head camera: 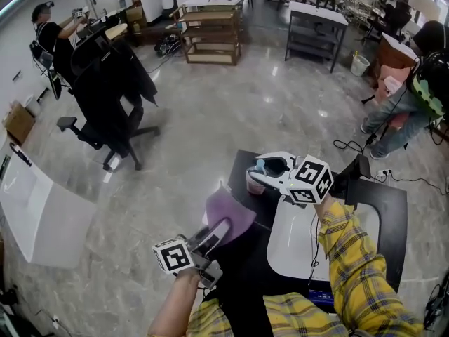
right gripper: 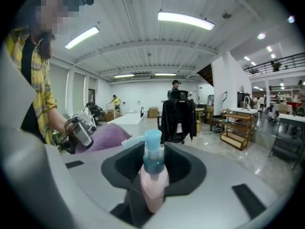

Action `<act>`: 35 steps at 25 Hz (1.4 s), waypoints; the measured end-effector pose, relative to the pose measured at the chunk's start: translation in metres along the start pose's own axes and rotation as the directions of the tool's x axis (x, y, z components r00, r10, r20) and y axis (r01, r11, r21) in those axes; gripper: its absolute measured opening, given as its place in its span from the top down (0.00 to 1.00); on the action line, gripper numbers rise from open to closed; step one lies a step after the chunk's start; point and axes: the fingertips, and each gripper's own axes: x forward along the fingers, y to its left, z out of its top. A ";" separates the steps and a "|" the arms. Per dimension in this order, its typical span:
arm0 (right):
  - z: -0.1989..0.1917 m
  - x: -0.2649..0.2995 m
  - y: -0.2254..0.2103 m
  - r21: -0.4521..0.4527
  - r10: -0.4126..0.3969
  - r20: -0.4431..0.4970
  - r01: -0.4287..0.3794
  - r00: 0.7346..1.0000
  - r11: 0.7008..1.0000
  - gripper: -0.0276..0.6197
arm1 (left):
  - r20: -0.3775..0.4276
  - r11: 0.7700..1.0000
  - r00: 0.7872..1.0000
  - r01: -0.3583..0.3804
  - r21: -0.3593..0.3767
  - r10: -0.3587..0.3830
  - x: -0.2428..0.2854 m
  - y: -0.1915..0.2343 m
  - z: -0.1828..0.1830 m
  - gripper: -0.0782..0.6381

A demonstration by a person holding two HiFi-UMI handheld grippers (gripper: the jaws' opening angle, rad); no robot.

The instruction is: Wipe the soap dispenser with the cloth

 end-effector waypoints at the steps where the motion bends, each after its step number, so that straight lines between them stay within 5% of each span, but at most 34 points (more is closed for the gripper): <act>1: 0.000 0.000 -0.001 0.017 -0.040 0.013 0.040 0.999 0.999 0.77 | -0.004 1.000 1.000 -0.007 0.002 0.007 0.000 0.003 0.000 0.79; 9: -0.001 -0.005 -0.012 0.128 -0.336 0.031 0.329 0.941 0.935 0.77 | -0.009 1.000 1.000 -0.003 -0.008 0.003 0.007 0.004 0.001 0.79; 19: -0.004 -0.013 -0.020 0.258 -0.623 -0.028 0.608 0.782 0.751 0.77 | 0.016 0.997 1.000 0.012 -0.076 -0.011 0.006 0.003 -0.004 0.78; 29: -0.005 -0.012 -0.024 0.357 -0.775 -0.057 0.738 0.629 0.573 0.77 | 0.026 0.996 1.000 0.019 -0.082 -0.017 0.004 0.007 0.002 0.79; 35: -0.008 -0.019 -0.021 0.421 -0.824 -0.044 0.759 0.565 0.497 0.77 | 0.032 0.996 0.999 0.028 -0.085 -0.025 0.006 0.004 -0.002 0.79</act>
